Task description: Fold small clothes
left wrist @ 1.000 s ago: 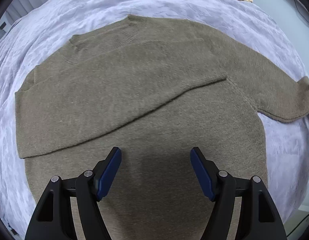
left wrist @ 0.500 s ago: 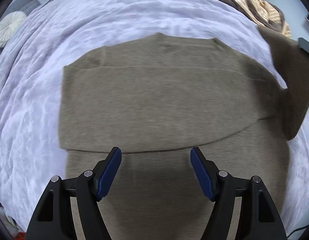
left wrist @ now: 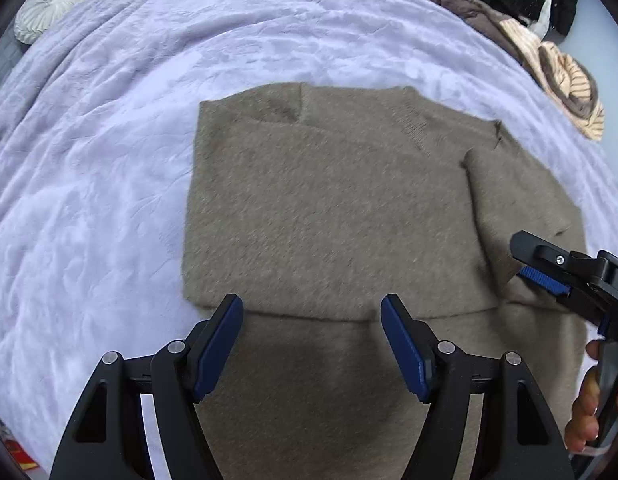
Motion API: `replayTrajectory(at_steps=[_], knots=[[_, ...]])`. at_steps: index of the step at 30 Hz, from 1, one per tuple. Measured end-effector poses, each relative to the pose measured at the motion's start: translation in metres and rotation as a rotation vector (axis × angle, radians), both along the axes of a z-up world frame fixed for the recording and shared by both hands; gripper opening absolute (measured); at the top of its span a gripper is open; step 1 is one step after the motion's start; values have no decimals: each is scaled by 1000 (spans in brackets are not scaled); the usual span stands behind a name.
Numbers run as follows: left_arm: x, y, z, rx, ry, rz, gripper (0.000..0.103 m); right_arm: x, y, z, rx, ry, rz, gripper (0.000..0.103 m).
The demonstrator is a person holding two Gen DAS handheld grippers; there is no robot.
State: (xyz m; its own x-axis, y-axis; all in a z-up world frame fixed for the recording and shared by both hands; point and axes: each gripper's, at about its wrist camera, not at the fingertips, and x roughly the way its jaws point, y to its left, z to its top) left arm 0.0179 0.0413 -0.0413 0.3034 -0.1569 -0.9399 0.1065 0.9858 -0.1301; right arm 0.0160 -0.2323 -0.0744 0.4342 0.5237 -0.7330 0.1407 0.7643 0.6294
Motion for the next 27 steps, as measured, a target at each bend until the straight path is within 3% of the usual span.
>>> replayTrajectory(at_steps=[4,6,7,8,12,15,18,19,23,27], knots=[[20,4,2,-185,0,-3,73,-7,-37,4,65,-7,-221,53],[30,7,-1,-281,20,-2,73,-1,-50,5,75,-2,-300,42],[36,11,-4,-326,33,1,73,5,-53,6,64,-5,-306,24],[40,15,-6,-374,48,2,73,11,-48,9,48,-17,-288,15],[50,30,-18,-561,111,7,73,32,-5,34,-77,-136,-65,14],[56,41,-27,-657,139,43,73,41,46,42,-130,-187,139,14],[61,51,-36,-739,156,98,92,43,98,34,-202,-172,334,14],[62,54,-37,-759,152,110,92,42,112,28,-221,-149,392,14],[69,57,-42,-758,154,135,92,26,138,1,-313,-52,498,14],[77,50,-43,-696,162,131,92,9,112,2,-229,-22,428,18]])
